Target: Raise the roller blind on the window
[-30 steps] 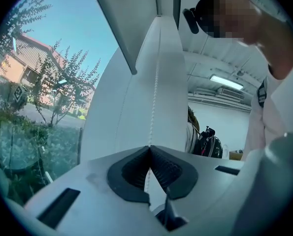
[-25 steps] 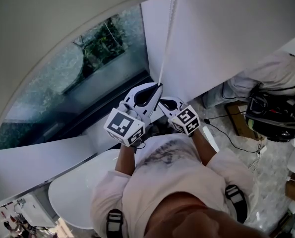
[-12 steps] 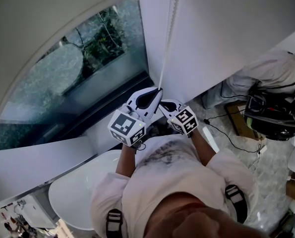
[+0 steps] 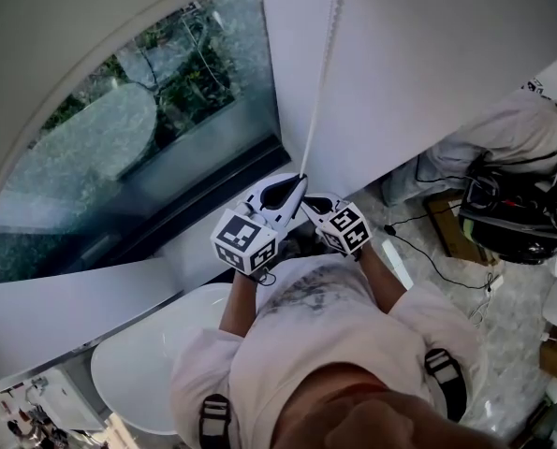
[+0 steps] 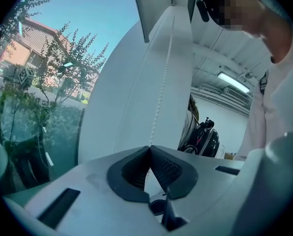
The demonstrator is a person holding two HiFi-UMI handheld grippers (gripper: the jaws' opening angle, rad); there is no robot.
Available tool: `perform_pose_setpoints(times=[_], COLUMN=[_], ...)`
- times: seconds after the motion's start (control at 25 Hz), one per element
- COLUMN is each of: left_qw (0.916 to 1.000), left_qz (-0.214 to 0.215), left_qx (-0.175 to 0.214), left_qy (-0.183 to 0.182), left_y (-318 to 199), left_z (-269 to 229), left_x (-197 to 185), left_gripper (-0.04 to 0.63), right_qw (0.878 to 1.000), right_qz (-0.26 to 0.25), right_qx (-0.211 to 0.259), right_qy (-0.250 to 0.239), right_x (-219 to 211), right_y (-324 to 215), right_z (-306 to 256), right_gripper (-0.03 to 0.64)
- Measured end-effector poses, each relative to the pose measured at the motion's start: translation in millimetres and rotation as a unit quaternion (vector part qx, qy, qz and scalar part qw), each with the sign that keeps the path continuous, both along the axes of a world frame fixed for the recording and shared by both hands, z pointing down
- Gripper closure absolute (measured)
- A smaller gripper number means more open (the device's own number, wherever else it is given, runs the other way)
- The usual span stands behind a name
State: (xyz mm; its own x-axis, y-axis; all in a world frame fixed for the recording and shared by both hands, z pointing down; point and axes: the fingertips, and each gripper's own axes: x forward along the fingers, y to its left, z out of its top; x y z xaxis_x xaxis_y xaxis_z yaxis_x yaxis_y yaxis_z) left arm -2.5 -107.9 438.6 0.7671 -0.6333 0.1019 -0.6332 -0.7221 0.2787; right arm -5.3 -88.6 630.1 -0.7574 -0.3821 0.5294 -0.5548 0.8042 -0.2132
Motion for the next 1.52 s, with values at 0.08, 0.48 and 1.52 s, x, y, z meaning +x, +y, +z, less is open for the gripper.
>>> perform_pose_setpoints(times=[0.08, 0.48, 1.52], left_qw=[1.0, 0.9991, 0.9994], left_qz=[0.001, 0.004, -0.013], left_qx=[-0.007, -0.04, -0.031], left_qy=[-0.001, -0.014, -0.01], left_y=[0.3, 1.3, -1.7], left_z=[6.2, 43.6, 44.7], left_x=[0.9, 2.9, -3.2], left_gripper=[0.588, 0.588, 0.588], right_qw=[1.0, 0.999, 0.988], right_qz=[-0.001, -0.004, 0.048], right_qx=[-0.006, -0.041, 0.104], right_qy=[0.006, 0.034, -0.108], right_x=[1.0, 6.6, 22.5], right_y=[1.2, 11.4, -5.1], right_z=[5.9, 41.3, -196.5], right_gripper=[0.555, 0.555, 0.477])
